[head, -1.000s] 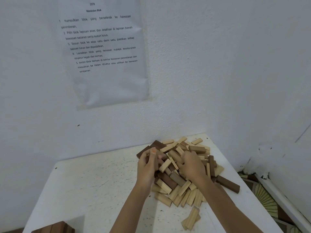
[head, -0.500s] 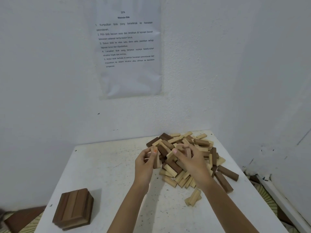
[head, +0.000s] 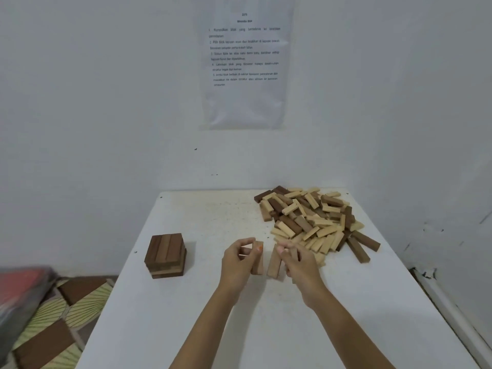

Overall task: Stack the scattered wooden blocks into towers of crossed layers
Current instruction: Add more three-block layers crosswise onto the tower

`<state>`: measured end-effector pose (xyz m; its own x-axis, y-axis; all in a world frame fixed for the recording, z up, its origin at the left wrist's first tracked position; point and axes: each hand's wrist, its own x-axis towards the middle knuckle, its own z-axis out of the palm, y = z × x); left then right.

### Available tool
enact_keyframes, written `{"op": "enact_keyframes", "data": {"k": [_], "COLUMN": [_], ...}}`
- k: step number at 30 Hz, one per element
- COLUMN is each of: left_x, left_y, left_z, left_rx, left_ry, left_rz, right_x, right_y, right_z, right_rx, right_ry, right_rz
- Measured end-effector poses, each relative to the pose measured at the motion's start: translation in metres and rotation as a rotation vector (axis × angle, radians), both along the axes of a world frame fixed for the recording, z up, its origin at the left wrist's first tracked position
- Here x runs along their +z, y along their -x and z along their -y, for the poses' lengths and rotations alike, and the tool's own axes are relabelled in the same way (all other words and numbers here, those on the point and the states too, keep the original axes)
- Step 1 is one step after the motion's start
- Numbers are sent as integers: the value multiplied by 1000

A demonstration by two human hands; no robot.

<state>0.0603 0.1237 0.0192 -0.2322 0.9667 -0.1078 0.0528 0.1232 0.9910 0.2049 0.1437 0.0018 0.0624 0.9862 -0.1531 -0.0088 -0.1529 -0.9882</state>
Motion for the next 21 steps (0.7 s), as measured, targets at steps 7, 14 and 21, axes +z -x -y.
{"op": "enact_keyframes", "data": {"k": [7,14,21], "left_x": [-27,-37,-38], "left_y": [17,21,30], "left_z": [32,37,42], "left_rx": [-65,-81,-116], "left_ry": [104,62,10], "left_rz": [-136,-276,-297], "right_x": [-16,-16,-18], "right_y": [16,20,8], "right_z": [25,32,30], "right_rx": [91,122,-17], "right_ry": [12,-21,147], "right_rz": [197,329,80]}}
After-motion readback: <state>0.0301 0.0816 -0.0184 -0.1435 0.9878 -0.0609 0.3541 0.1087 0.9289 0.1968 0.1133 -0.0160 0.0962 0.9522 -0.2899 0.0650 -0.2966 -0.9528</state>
